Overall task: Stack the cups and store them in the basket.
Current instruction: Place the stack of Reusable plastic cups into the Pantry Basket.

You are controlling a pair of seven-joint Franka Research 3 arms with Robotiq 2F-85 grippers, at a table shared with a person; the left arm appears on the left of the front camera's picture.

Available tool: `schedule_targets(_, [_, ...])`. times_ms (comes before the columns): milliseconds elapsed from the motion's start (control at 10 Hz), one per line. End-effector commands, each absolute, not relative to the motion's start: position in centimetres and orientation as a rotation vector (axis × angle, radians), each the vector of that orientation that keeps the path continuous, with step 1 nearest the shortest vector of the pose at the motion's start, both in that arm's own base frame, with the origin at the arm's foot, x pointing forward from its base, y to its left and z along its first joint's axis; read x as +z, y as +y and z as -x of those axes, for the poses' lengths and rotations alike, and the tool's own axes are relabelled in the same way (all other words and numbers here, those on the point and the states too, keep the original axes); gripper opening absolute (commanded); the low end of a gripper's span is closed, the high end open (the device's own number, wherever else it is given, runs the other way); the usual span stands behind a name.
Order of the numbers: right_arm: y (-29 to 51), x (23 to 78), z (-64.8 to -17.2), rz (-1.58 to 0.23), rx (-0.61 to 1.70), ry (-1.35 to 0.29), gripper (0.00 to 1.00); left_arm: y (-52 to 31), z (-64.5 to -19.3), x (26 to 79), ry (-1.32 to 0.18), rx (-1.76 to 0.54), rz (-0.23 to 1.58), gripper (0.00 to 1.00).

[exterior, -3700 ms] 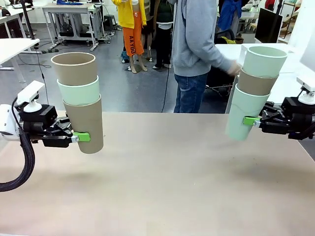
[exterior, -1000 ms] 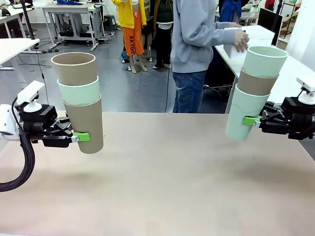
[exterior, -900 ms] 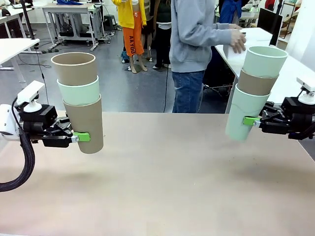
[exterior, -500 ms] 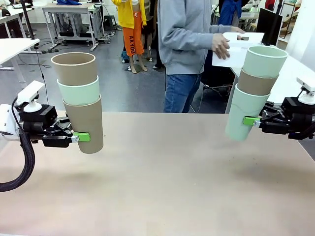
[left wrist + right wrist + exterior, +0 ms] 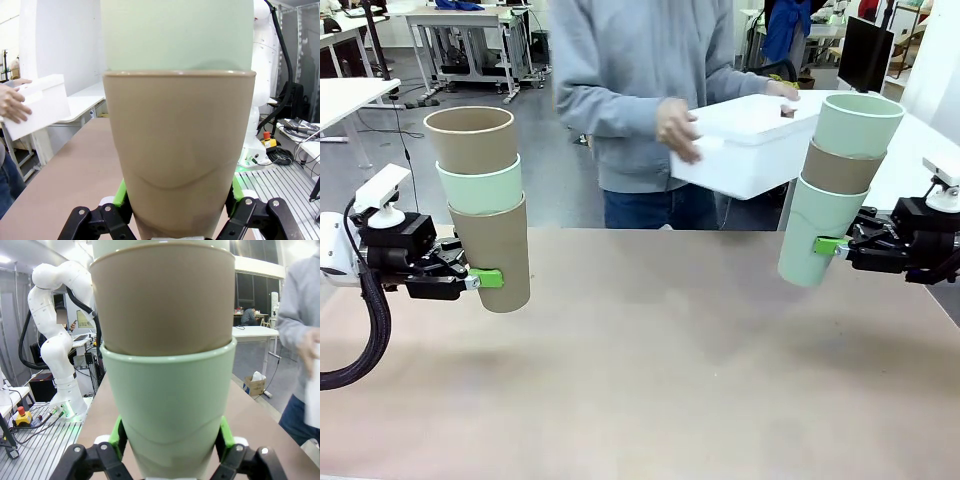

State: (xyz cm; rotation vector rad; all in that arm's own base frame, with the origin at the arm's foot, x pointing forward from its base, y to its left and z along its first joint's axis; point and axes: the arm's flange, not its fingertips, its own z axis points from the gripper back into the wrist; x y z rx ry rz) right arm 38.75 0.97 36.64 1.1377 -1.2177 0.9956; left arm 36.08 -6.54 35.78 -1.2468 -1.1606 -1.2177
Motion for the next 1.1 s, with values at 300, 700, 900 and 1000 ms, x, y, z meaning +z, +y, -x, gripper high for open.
schedule_targets(300, [1.08, 36.98, -38.81, -1.135, 0.999, -1.226, 0.86, -6.55, -36.01, 36.27, -1.162, -1.218, 1.256, 0.85])
schedule_targets(700, [1.08, 36.98, -38.81, -1.135, 0.999, -1.226, 0.86, -6.55, -36.01, 36.27, -1.162, -1.218, 1.256, 0.85])
schedule_targets(900, [1.08, 36.98, -38.81, -1.135, 0.999, -1.226, 0.86, -6.55, -36.01, 36.27, -1.162, -1.218, 1.256, 0.85])
schedule_targets(1000, [1.08, 36.98, -38.81, -1.135, 0.999, -1.226, 0.86, -6.55, -36.01, 36.27, -1.162, -1.218, 1.256, 0.85])
